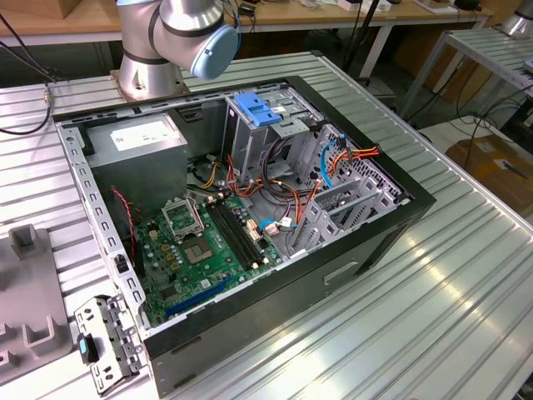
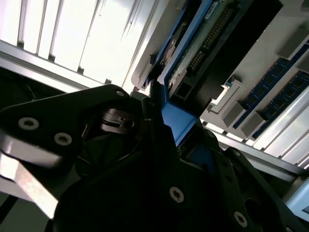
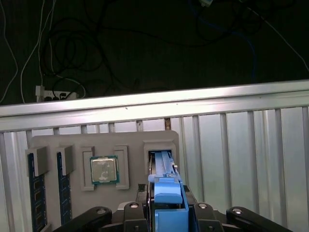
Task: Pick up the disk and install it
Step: 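Pick up the disk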
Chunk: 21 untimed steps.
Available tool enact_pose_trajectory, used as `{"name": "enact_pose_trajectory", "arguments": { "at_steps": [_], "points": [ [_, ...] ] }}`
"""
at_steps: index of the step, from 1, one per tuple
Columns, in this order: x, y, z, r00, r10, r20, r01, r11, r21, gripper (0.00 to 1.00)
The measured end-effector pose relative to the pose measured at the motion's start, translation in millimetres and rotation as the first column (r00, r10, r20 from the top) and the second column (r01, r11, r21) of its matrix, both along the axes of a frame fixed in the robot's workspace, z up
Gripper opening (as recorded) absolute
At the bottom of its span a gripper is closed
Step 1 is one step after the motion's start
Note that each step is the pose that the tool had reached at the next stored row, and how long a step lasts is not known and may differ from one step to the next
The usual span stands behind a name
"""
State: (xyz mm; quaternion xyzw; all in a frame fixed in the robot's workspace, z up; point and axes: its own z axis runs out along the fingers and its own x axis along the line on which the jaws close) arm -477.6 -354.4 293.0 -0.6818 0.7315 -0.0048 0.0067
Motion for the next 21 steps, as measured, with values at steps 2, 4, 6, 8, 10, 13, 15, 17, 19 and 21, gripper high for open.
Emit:
{"name": "enact_pose_trajectory", "arguments": {
  "at_steps": [2, 4, 6, 8, 10, 13, 15, 17, 19, 21],
  "points": [
    [0.0, 0.0, -0.2, 0.9993, 0.037, 0.0001, -0.037, 0.9993, 0.0, 0.38],
    [0.0, 0.0, -0.3, 0.998, 0.063, 0.0001, -0.063, 0.998, 0.0, 0.38],
    [0.0, 0.0, -0.3, 0.9967, 0.082, 0.0, -0.082, 0.9967, 0.0, 0.38],
    [0.0, 0.0, -0.3, 0.9961, 0.088, 0.0, -0.088, 0.9961, 0.0, 0.38],
    [0.0, 0.0, -0.3, 0.9961, 0.088, 0.0, -0.088, 0.9961, 0.0, 0.38],
    [0.0, 0.0, -0.3, 0.9968, 0.08, -0.0001, -0.08, 0.9968, 0.0, 0.38],
    [0.0, -0.1, -0.4, 0.9979, 0.065, -0.0002, -0.065, 0.9979, -0.0001, 0.38],
    [0.0, -0.1, -0.5, 0.9985, 0.054, -0.0001, -0.054, 0.9985, 0.0, 0.38],
    [0.0, -0.1, -0.5, 0.9986, 0.054, 0.0, -0.054, 0.9986, 0.0, 0.38],
    [0.0, 0.0, -0.5, 0.9986, 0.053, -0.0001, -0.053, 0.9986, -0.0001, 0.37]
  ]
}}
